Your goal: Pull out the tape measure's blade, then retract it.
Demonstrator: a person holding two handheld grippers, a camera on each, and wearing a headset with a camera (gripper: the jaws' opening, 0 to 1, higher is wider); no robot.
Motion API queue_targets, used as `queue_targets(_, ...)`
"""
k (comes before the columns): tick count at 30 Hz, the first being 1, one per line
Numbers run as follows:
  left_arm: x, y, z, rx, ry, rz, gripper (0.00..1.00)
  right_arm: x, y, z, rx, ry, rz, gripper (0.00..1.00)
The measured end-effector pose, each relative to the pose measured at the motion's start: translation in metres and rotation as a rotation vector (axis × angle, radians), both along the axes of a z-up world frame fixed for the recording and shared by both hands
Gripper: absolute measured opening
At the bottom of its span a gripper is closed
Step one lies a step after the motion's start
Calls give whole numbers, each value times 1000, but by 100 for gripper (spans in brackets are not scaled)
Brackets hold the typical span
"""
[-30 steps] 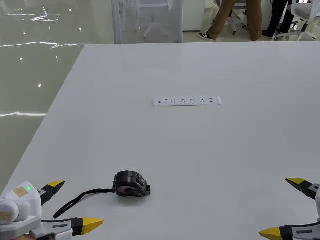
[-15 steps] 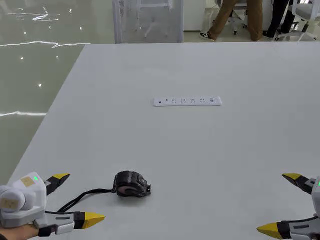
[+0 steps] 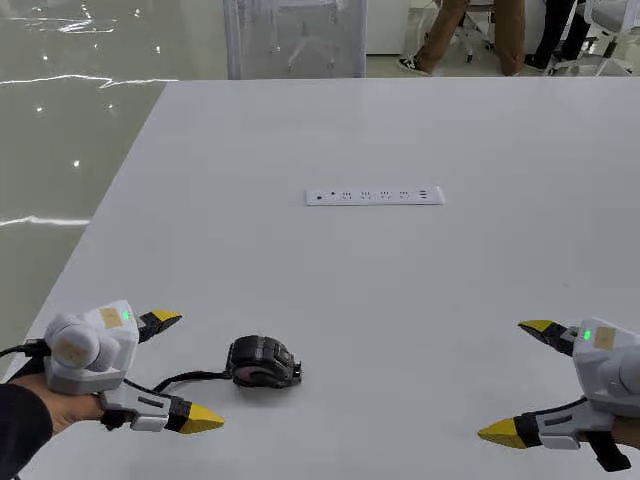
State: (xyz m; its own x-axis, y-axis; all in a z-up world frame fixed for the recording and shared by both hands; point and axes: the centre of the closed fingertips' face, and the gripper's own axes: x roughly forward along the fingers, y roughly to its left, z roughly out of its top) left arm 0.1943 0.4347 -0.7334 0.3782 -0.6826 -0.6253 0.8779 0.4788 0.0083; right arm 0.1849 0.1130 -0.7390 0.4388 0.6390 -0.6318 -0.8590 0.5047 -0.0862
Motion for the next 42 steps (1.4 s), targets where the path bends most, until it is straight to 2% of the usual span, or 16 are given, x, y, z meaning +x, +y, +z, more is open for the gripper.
queue_targets(2, 4, -5, 0, 16, -3, -31, 98, 3, 8, -2, -2, 1, 21, 100)
queue_targets(6, 9, -13, 0, 31, 11, -76, 97, 9, 20, -4, -5, 5, 49, 100)
queue_targets(10, 13, -15, -9, 91, 53, -110, 96, 16, 33, -4, -7, 8, 74, 100)
queue_targets(12, 15, -18, -10, 106, 69, -133, 93, 19, 37, -4, -4, 12, 80, 100)
queue_targets(15, 18, -22, -13, 134, 71, -174, 92, 21, 44, -5, 5, 25, 80, 100)
queue_targets(17, 18, -25, -14, 148, 94, -196, 91, 21, 49, -6, 8, 28, 97, 100)
queue_targets(20, 18, -25, -17, 212, 79, -265, 91, 23, 54, -10, -9, 34, 112, 100)
queue_targets(23, 21, -29, -16, 213, 82, -287, 86, 25, 61, -13, -13, 37, 137, 100)
queue_targets(26, 28, -32, -22, 209, 88, -301, 81, 29, 71, -17, -19, 37, 151, 99)
queue_targets(29, 32, -35, -31, 243, 84, -325, 75, 31, 81, -22, -21, 50, 165, 99)
queue_targets(31, 31, -39, -36, 266, 90, -344, 73, 31, 91, -25, -21, 56, 186, 98)
queue_targets(33, 31, -43, -40, 288, 78, -372, 69, 30, 101, -27, -24, 59, 215, 97)
queue_targets(36, 32, -50, -42, 288, 86, -375, 65, 30, 117, -26, -10, 59, 246, 95)
queue_targets(42, 28, -54, -50, 337, 92, -425, 58, 36, 142, -27, 0, 66, 280, 92)
